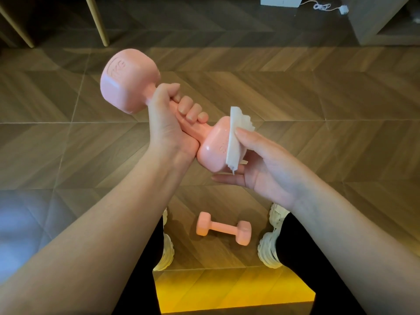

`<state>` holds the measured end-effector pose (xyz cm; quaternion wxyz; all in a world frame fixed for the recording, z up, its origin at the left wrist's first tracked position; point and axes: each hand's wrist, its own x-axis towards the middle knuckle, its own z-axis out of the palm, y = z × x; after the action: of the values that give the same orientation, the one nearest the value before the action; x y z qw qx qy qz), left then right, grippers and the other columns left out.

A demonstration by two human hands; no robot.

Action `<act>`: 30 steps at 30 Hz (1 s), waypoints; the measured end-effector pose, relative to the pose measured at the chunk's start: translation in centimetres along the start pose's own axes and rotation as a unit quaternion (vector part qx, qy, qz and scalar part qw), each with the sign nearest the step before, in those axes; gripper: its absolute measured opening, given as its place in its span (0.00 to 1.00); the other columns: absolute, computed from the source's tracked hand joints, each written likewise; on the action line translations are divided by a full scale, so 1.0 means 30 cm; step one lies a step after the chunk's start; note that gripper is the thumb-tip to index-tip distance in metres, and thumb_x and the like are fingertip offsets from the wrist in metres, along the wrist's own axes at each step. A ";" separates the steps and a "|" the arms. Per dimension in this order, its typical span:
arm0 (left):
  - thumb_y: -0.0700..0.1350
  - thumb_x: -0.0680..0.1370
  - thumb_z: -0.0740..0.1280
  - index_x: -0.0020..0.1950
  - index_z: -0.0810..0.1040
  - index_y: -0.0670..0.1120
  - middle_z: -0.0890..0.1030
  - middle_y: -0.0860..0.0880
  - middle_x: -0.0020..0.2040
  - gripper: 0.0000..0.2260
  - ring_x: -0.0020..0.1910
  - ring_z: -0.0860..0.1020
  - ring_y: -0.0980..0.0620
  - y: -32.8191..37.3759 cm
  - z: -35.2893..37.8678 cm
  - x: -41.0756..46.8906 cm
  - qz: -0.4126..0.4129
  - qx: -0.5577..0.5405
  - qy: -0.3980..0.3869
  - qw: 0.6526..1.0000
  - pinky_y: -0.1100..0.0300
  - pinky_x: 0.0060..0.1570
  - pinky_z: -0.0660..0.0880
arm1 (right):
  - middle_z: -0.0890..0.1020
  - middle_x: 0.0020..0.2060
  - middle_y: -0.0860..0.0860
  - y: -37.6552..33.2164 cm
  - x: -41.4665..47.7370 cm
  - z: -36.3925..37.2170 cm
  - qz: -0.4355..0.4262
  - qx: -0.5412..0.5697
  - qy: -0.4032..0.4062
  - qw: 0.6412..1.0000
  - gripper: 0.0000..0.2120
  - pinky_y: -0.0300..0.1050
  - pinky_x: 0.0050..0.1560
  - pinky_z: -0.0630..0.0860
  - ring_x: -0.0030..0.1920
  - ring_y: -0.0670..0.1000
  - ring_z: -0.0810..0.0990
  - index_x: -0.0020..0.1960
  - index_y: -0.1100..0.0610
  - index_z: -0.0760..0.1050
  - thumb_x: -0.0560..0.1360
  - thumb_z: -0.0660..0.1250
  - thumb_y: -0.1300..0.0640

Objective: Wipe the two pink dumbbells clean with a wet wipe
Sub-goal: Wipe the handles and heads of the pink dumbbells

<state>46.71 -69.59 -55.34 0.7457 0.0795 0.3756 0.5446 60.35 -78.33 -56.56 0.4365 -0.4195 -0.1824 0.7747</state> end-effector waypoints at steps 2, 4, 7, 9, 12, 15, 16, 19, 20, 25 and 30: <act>0.41 0.78 0.60 0.32 0.61 0.48 0.59 0.53 0.24 0.15 0.21 0.58 0.54 -0.002 0.000 -0.001 0.001 0.003 -0.009 1.000 0.62 0.24 0.64 | 0.77 0.61 0.62 0.006 0.004 0.004 -0.003 0.015 0.000 1.000 0.30 0.58 0.50 0.82 0.55 0.59 0.82 0.70 0.56 0.70 0.70 0.72 0.51; 0.42 0.78 0.61 0.33 0.63 0.48 0.63 0.52 0.25 0.14 0.22 0.62 0.54 -0.004 0.004 -0.001 0.002 0.012 -0.008 1.000 0.62 0.26 0.67 | 0.79 0.59 0.59 0.011 0.008 0.010 -0.012 0.009 0.015 1.000 0.30 0.56 0.48 0.82 0.55 0.58 0.82 0.69 0.55 0.70 0.69 0.73 0.52; 0.42 0.77 0.65 0.35 0.65 0.48 0.68 0.52 0.27 0.13 0.25 0.68 0.54 -0.011 0.012 -0.001 -0.007 0.008 0.016 1.000 0.61 0.32 0.71 | 0.81 0.58 0.53 0.015 0.005 0.017 -0.061 -0.060 0.067 0.994 0.29 0.54 0.49 0.82 0.56 0.54 0.83 0.66 0.51 0.71 0.68 0.76 0.54; 0.43 0.78 0.65 0.36 0.63 0.48 0.65 0.53 0.26 0.14 0.23 0.65 0.55 -0.015 0.013 -0.001 -0.011 -0.003 0.038 0.999 0.62 0.30 0.68 | 0.81 0.56 0.49 0.022 0.003 0.023 -0.099 -0.119 0.101 0.983 0.29 0.52 0.51 0.82 0.56 0.51 0.83 0.64 0.49 0.72 0.65 0.76 0.54; 0.43 0.79 0.63 0.35 0.61 0.49 0.60 0.54 0.25 0.15 0.22 0.60 0.55 -0.014 0.008 -0.002 -0.009 -0.010 0.046 0.999 0.63 0.25 0.64 | 0.81 0.55 0.48 0.039 0.010 0.043 -0.117 -0.142 0.129 0.974 0.29 0.55 0.53 0.82 0.56 0.51 0.82 0.61 0.47 0.72 0.64 0.79 0.54; 0.43 0.78 0.62 0.34 0.61 0.48 0.60 0.53 0.25 0.15 0.22 0.59 0.55 -0.007 0.004 -0.005 -0.007 -0.007 0.037 0.999 0.63 0.25 0.64 | 0.82 0.54 0.50 0.040 0.023 0.056 -0.111 -0.119 0.149 0.975 0.23 0.61 0.55 0.81 0.56 0.53 0.83 0.60 0.48 0.72 0.69 0.77 0.51; 0.43 0.78 0.62 0.33 0.61 0.48 0.59 0.53 0.25 0.15 0.22 0.59 0.54 -0.005 0.003 -0.006 -0.007 -0.006 0.037 0.999 0.63 0.25 0.64 | 0.82 0.54 0.50 0.034 0.024 0.056 -0.107 -0.111 0.147 0.977 0.20 0.60 0.55 0.81 0.55 0.53 0.83 0.60 0.49 0.72 0.71 0.75 0.50; 0.42 0.77 0.61 0.32 0.61 0.48 0.59 0.53 0.25 0.15 0.23 0.59 0.54 0.004 0.005 -0.004 -0.004 -0.007 0.034 0.999 0.63 0.25 0.63 | 0.81 0.56 0.53 0.012 0.013 0.038 -0.079 -0.090 0.096 0.988 0.22 0.60 0.54 0.80 0.55 0.53 0.83 0.63 0.51 0.72 0.71 0.71 0.47; 0.42 0.77 0.61 0.33 0.61 0.48 0.59 0.53 0.25 0.14 0.23 0.58 0.54 0.005 0.005 -0.005 -0.003 -0.007 0.031 0.999 0.63 0.25 0.63 | 0.81 0.56 0.54 0.007 0.006 0.032 -0.066 -0.084 0.071 0.992 0.23 0.60 0.53 0.81 0.54 0.54 0.83 0.64 0.51 0.72 0.71 0.70 0.47; 0.41 0.78 0.59 0.32 0.60 0.48 0.58 0.53 0.24 0.15 0.22 0.57 0.54 -0.013 0.012 -0.017 -0.002 0.004 0.007 1.000 0.62 0.24 0.62 | 0.83 0.56 0.50 0.028 0.004 0.038 -0.064 -0.107 0.082 0.989 0.30 0.55 0.49 0.83 0.53 0.51 0.85 0.65 0.47 0.70 0.67 0.78 0.52; 0.42 0.78 0.59 0.32 0.61 0.49 0.58 0.53 0.24 0.15 0.22 0.57 0.54 -0.014 0.024 -0.010 0.000 0.015 -0.004 1.000 0.61 0.24 0.62 | 0.82 0.57 0.57 0.011 0.011 0.031 -0.069 -0.064 0.089 0.992 0.22 0.55 0.46 0.82 0.54 0.57 0.83 0.66 0.53 0.70 0.76 0.68 0.45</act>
<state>47.44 -69.81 -54.93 0.7460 0.0929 0.3806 0.5385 59.34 -78.18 -56.40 0.4758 -0.5005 -0.2205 0.6888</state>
